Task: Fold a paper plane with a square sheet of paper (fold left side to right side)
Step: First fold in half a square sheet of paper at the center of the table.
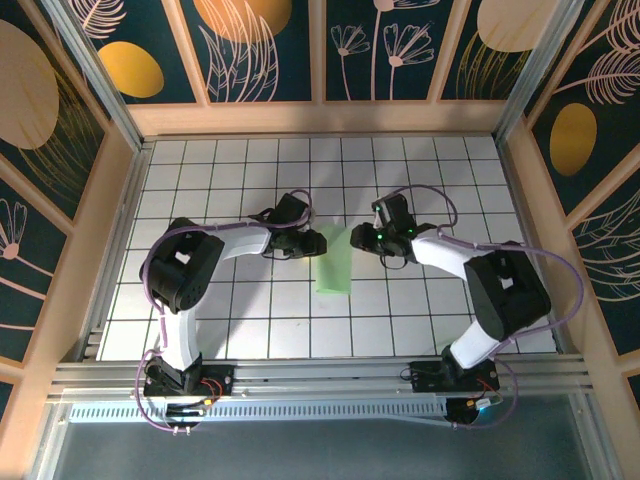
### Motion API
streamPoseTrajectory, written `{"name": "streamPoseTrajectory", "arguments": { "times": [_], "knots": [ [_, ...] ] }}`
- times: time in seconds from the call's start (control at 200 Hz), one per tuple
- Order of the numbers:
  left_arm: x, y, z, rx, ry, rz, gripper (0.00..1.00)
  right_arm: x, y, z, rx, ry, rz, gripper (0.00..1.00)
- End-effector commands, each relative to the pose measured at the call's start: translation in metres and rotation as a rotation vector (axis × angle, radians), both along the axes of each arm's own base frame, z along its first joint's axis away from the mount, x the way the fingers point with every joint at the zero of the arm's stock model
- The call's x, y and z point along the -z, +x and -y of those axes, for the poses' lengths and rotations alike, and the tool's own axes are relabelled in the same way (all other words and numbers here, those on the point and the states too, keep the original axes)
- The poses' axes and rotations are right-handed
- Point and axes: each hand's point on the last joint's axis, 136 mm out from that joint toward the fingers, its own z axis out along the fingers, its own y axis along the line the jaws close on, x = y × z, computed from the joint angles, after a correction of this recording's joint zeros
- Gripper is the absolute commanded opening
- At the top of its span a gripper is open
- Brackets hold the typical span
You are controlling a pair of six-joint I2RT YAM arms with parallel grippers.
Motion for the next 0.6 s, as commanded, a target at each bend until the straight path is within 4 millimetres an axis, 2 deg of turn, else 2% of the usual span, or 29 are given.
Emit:
{"name": "streamPoseTrajectory", "arguments": {
  "times": [0.0, 0.24, 0.596],
  "knots": [
    [0.058, -0.032, -0.005, 0.070, 0.130, -0.090, 0.37, -0.003, 0.002, 0.029, 0.066, -0.060, 0.026, 0.42],
    [0.063, -0.031, -0.009, 0.087, 0.179, -0.085, 0.39, -0.015, 0.004, 0.050, 0.104, -0.039, 0.058, 0.43],
    [0.065, -0.025, -0.007, 0.085, 0.195, -0.079, 0.41, -0.011, -0.001, 0.048, 0.088, -0.021, 0.045, 0.43]
  ]
}}
